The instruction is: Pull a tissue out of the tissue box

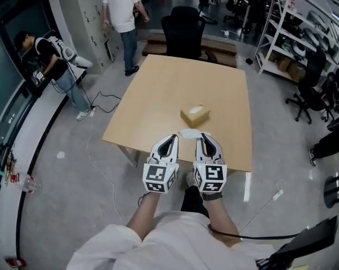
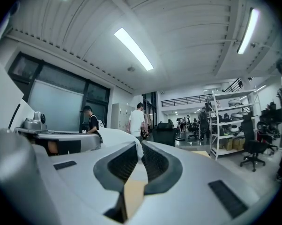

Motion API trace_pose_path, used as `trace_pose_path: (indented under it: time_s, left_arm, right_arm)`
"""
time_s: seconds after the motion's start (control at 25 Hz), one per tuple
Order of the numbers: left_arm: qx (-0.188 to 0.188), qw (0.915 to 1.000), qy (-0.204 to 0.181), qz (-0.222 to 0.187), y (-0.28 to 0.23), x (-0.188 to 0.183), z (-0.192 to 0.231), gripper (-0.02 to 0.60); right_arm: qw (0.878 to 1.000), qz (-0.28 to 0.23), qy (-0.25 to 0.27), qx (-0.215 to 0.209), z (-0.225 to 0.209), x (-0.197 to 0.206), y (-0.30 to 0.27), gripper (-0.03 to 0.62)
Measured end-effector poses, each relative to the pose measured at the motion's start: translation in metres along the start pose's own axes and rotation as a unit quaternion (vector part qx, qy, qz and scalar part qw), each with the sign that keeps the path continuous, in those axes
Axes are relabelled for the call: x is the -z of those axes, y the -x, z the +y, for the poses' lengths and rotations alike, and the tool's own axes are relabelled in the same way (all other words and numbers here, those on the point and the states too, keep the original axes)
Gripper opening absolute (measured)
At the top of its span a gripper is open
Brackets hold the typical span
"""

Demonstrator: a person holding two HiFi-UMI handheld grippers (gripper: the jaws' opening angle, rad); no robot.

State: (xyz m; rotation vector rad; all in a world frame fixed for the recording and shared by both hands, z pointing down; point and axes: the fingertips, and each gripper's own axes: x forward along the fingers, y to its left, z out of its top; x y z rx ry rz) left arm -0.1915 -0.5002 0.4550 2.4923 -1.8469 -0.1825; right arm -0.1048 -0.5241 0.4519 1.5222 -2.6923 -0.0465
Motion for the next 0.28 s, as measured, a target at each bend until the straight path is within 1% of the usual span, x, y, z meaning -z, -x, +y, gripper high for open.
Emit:
trace_pose_path:
  time_s: [0.28]
  left_arm:
    - [0.005, 1.0000, 0.005, 0.005, 0.0027, 0.0040, -0.0030, -0.012]
  right_arm:
    - [1.000, 0.008, -0.001, 0.012, -0.0034, 0.0031, 0.0049, 0.025]
